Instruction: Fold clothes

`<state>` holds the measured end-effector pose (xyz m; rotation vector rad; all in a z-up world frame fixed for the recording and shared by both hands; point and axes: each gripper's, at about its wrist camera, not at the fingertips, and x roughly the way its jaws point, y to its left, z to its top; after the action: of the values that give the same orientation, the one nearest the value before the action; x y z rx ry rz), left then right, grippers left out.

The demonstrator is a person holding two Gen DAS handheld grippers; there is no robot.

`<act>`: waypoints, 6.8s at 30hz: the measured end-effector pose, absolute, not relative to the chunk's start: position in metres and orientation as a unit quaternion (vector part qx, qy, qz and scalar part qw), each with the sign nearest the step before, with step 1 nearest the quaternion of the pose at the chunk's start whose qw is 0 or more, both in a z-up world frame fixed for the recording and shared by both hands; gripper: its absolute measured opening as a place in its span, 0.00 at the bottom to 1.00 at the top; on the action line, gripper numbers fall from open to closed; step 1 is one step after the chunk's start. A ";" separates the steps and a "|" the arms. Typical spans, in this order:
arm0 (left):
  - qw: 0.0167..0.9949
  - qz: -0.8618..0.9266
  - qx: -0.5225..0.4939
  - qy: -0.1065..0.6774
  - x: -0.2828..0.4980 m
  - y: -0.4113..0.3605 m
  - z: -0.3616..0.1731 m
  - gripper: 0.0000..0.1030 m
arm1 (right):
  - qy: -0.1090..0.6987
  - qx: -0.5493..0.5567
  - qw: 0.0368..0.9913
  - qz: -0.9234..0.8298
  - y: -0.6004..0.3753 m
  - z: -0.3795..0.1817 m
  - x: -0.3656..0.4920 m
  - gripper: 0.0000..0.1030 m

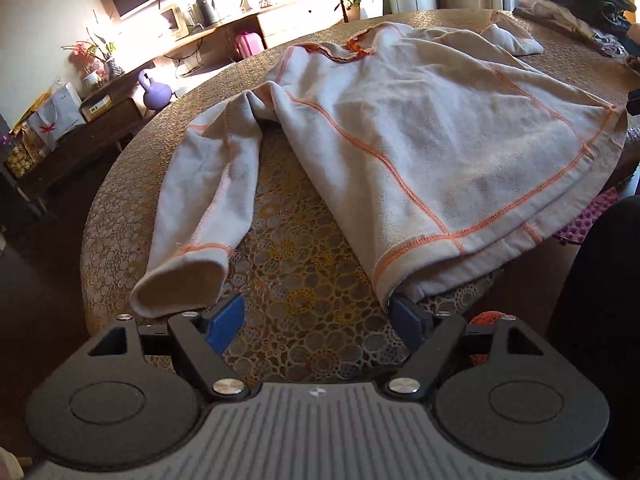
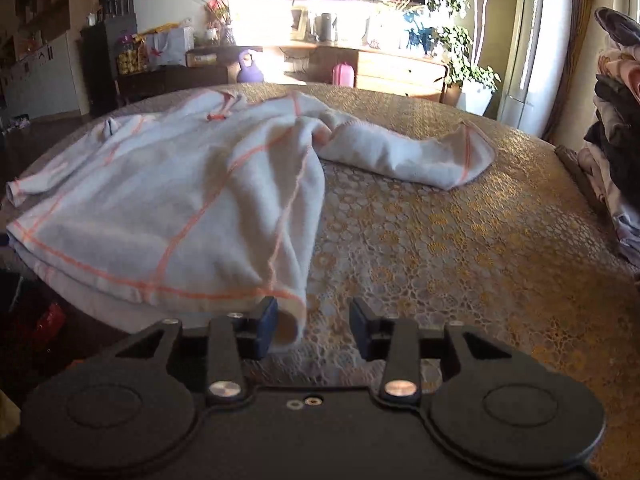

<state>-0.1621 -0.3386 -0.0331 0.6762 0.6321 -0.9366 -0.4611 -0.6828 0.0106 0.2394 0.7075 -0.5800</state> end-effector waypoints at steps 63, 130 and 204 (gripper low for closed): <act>0.784 -0.472 0.320 0.243 -0.179 -0.377 -0.057 0.77 | 0.392 -0.118 0.881 -0.235 -0.638 -0.028 -0.407 1.00; 0.774 -0.519 0.314 0.184 -0.159 -0.435 0.009 0.80 | 0.333 0.072 0.859 -0.382 -0.830 0.031 -0.438 1.00; 0.648 -0.639 0.279 0.308 -0.134 -0.747 -0.071 0.82 | 0.348 0.196 0.811 -0.427 -0.934 0.018 -0.528 1.00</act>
<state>-0.1344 -0.7470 -0.0709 0.6340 0.6993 -1.4523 -0.5283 -0.9341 0.0179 0.4187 0.7434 -0.9125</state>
